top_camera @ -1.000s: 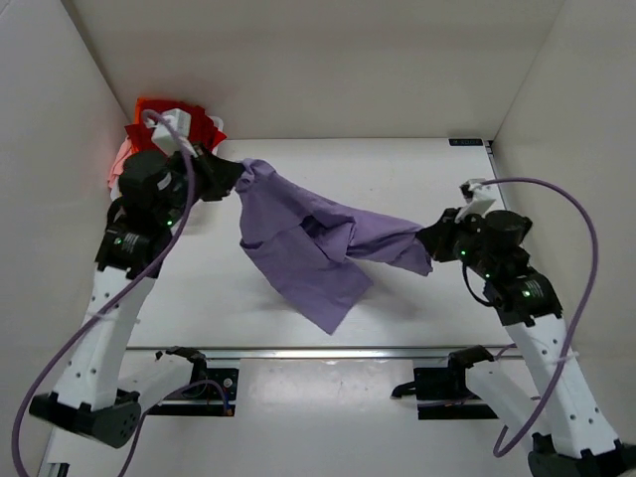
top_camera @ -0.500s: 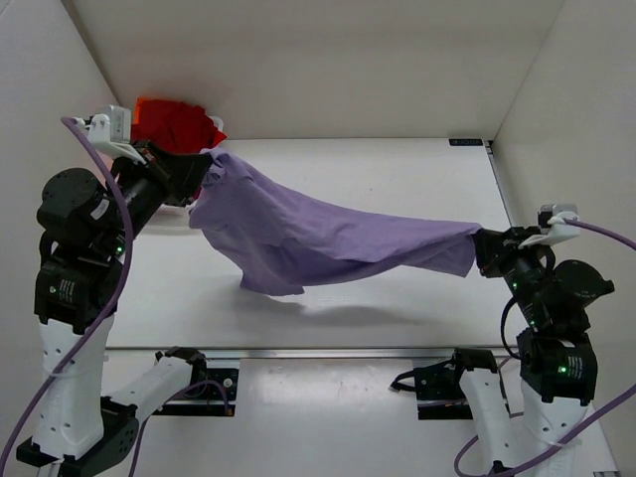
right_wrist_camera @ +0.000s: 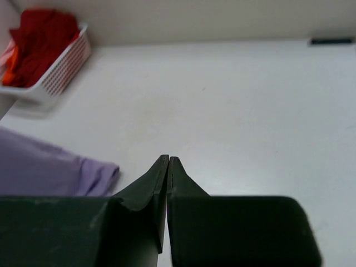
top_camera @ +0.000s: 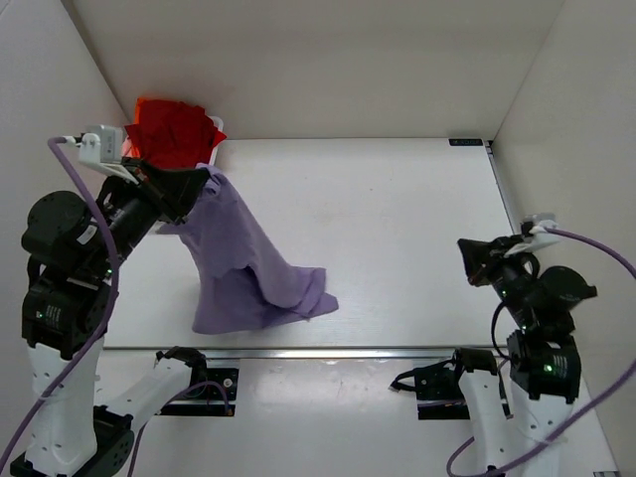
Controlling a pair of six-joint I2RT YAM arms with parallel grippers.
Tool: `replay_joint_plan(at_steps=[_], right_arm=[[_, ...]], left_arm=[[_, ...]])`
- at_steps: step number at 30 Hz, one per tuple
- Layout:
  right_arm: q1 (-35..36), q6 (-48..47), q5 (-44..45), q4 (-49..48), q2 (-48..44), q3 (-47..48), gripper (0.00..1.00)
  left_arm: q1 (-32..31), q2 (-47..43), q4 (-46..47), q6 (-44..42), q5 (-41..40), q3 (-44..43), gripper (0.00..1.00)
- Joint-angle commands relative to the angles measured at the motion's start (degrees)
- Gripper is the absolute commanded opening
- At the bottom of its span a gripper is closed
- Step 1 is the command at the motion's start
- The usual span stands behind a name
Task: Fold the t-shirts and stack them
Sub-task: Flatten out the tshirt
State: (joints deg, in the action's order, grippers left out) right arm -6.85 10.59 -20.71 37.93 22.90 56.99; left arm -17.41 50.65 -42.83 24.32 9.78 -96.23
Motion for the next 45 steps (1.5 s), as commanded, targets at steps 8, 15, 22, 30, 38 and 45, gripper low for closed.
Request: replay_joint_plan(at_steps=[8, 15, 22, 30, 38, 45], right_arm=[[19.36, 15.49, -11.57, -20.25, -0.31, -31.05, 0.23], [59.48, 11.58, 22.33, -31.25, 21.44, -29.85, 0.34], [65.56, -0.64, 22.91, -39.23, 40.98, -22.64, 0.42], [68.8, -5.84, 21.58, -43.56, 54.17, -14.38, 0.39], [72.59, -7.16, 21.06, -44.7, 67.53, -7.34, 0.41], [73.12, -6.55, 21.77, -43.38, 75.36, -3.47, 0.41]], left_arm=[[1.59, -1.52, 5.56, 1.44, 1.91, 11.84, 0.0], [2.03, -0.91, 7.23, 2.4, 2.26, 14.4, 0.0], [2.29, -0.82, 7.23, 2.05, 2.17, 15.98, 0.0], [3.17, -0.47, 8.11, 2.31, 1.65, 18.27, 0.0], [3.17, 0.15, 8.64, 2.05, 2.09, 19.32, 0.0], [3.61, -0.03, 9.34, 2.4, 2.96, 21.25, 0.0]])
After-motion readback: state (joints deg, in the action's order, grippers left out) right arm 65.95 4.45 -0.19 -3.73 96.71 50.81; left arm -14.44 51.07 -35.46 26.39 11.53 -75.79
